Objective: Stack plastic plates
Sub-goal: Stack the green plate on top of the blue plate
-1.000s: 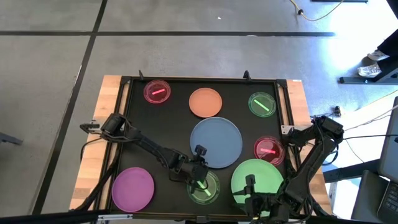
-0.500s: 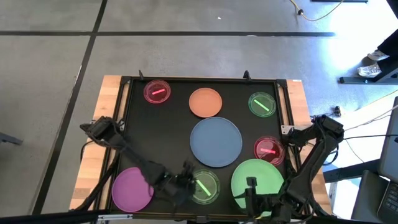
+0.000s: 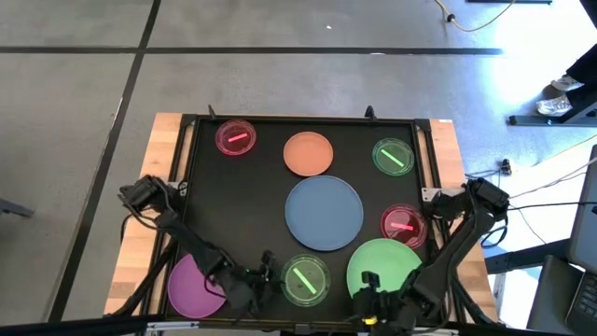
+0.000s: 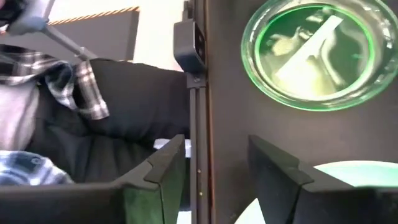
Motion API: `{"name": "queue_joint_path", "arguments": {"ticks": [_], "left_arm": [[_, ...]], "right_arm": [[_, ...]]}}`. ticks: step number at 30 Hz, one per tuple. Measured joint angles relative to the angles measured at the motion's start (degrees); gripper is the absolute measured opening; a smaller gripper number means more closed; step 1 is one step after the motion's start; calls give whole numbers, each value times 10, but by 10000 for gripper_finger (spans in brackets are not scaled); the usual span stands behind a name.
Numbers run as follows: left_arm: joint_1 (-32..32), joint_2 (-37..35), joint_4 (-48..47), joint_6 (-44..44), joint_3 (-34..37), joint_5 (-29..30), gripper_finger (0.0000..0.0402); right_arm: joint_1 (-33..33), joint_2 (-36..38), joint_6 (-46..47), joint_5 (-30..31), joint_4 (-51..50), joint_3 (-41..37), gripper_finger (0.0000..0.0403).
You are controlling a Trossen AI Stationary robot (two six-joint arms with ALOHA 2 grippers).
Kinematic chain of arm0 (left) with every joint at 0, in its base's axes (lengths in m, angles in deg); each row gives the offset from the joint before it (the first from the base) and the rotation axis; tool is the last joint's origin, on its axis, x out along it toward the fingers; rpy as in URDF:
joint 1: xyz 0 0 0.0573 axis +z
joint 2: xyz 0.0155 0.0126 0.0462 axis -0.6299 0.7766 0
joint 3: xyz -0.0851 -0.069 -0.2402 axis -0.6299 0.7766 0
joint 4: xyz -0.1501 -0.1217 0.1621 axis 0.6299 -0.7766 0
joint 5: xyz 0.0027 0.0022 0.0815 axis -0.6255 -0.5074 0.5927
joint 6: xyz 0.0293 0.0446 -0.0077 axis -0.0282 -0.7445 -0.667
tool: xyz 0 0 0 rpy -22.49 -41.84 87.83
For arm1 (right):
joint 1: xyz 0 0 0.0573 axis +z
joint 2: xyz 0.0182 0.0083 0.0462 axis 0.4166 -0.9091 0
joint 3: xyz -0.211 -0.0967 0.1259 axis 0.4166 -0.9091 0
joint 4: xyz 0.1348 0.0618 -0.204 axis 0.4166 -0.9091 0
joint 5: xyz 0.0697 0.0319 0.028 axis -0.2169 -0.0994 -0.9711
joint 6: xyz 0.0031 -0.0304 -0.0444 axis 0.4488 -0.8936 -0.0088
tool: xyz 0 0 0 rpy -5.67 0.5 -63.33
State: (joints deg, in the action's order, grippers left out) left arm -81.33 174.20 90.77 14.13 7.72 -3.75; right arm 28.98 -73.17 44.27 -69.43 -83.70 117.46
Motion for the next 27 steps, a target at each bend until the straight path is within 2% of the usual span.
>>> {"name": "queue_joint_path", "arguments": {"ticks": [3,7,12,17,23,27], "left_arm": [[2,-39,73,4,65,-1,102],[2,-94,198,14,149,-1,102],[2,-124,305,23,211,2,102],[2,-124,315,47,225,3,102],[3,-124,310,48,225,5,102],[3,-124,306,48,225,5,102]], "right_arm": [[-8,-5,4,-29,-16,29,161],[-8,-10,1,-25,-70,79,161],[-15,-42,4,-34,-161,150,161],[-24,-91,17,-55,-248,211,161],[-22,-136,98,-97,-358,213,161],[-13,-157,148,-126,-383,213,161]]}}
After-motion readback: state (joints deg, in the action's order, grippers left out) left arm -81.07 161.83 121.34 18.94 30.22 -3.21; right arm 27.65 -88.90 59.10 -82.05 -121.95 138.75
